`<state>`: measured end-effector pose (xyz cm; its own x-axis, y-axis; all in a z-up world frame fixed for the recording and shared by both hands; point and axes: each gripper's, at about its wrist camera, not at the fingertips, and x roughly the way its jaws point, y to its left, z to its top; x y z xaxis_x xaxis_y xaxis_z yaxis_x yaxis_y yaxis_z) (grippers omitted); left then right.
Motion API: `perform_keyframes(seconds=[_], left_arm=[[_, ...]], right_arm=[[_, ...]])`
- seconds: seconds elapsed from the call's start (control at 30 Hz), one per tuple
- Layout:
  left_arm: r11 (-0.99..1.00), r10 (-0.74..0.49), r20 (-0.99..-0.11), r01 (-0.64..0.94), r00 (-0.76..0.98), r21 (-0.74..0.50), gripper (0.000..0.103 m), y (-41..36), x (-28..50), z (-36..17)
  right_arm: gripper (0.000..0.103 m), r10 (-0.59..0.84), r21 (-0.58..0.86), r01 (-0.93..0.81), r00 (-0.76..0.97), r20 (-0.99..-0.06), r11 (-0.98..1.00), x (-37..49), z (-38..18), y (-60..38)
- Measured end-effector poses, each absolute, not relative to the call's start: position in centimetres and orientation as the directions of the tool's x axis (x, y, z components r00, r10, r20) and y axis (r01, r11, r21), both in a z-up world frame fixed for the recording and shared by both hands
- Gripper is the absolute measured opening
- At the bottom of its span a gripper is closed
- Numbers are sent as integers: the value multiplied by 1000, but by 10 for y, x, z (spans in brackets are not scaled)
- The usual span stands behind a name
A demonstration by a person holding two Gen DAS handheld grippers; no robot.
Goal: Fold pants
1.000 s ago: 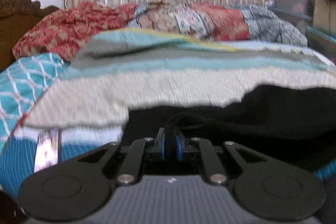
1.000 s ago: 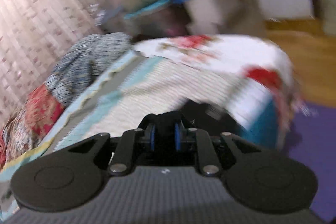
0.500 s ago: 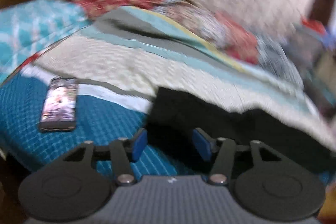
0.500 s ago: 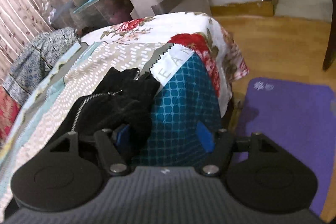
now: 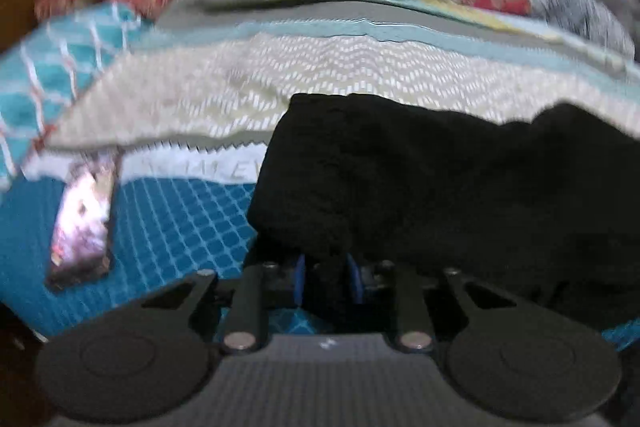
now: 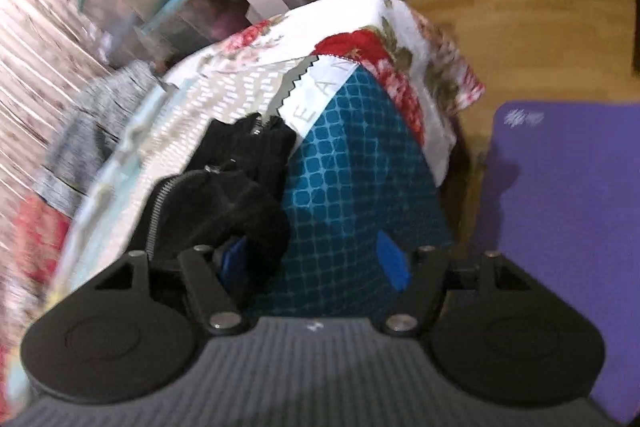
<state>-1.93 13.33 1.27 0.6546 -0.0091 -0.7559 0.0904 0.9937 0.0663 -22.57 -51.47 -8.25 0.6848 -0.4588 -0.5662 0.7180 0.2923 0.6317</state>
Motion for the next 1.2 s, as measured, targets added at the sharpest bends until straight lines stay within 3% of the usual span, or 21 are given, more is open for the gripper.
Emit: perform_keyframes(seconds=[0.07, 0.23, 0.4, 0.57, 0.6, 0.63, 0.67, 0.7, 0.8, 0.93, 1.03, 1.1, 1.13, 1.17, 1.2], left_arm=[[995, -19, -765, 84, 644, 46, 24, 136, -23, 22], [987, -138, -740, 31, 659, -156, 25, 162, -39, 60], [976, -165, -690, 17, 705, -216, 25, 154, -33, 91], [967, -255, -698, 163, 670, -197, 25, 92, -13, 84], [962, -272, -703, 194, 657, -190, 25, 78, -10, 77], [960, -277, -714, 216, 643, -178, 25, 64, -7, 71], [957, -280, -734, 238, 619, -164, 25, 48, -3, 62], [953, -286, -749, 257, 597, -159, 25, 36, -1, 53], [945, -280, -799, 299, 532, -132, 25, 5, 4, 29], [947, -241, -818, 312, 522, -79, 25, -18, -1, 16], [949, -227, -830, 308, 509, -71, 25, -22, 2, 9], [949, -213, -836, 311, 506, -53, 25, -26, 2, 3], [947, -203, -837, 318, 507, -38, 25, -28, 1, 2], [945, -195, -837, 326, 511, -22, 25, -30, 0, 2], [943, -190, -837, 333, 513, -9, 25, -32, -1, 4]], right_arm=[[71, -440, 704, 660, 731, -522, 261, -238, -87, -516], [72, -439, 858, 477, 823, -360, 190, -258, -93, -522], [71, -410, 850, 433, 863, -295, 299, -231, -69, -540], [70, -311, 649, 541, 841, -443, 535, -160, -41, -559], [66, -299, 588, 578, 808, -507, 565, -145, -43, -561], [48, -274, 558, 593, 788, -552, 580, -134, -47, -563], [38, -236, 562, 577, 791, -564, 593, -128, -49, -563], [20, -205, 576, 545, 810, -549, 609, -125, -47, -561], [17, -236, 540, 479, 857, -457, 692, -123, -14, -547], [17, -335, 454, 431, 900, -280, 780, -122, 20, -545], [21, -411, 378, 528, 842, -351, 760, -103, 0, -567], [33, -418, 369, 611, 770, -482, 700, -86, -37, -589], [33, -399, 390, 634, 747, -531, 668, -84, -55, -599], [35, -380, 468, 610, 780, -498, 639, -92, -66, -604], [47, -378, 538, 584, 808, -451, 608, -104, -66, -607]])
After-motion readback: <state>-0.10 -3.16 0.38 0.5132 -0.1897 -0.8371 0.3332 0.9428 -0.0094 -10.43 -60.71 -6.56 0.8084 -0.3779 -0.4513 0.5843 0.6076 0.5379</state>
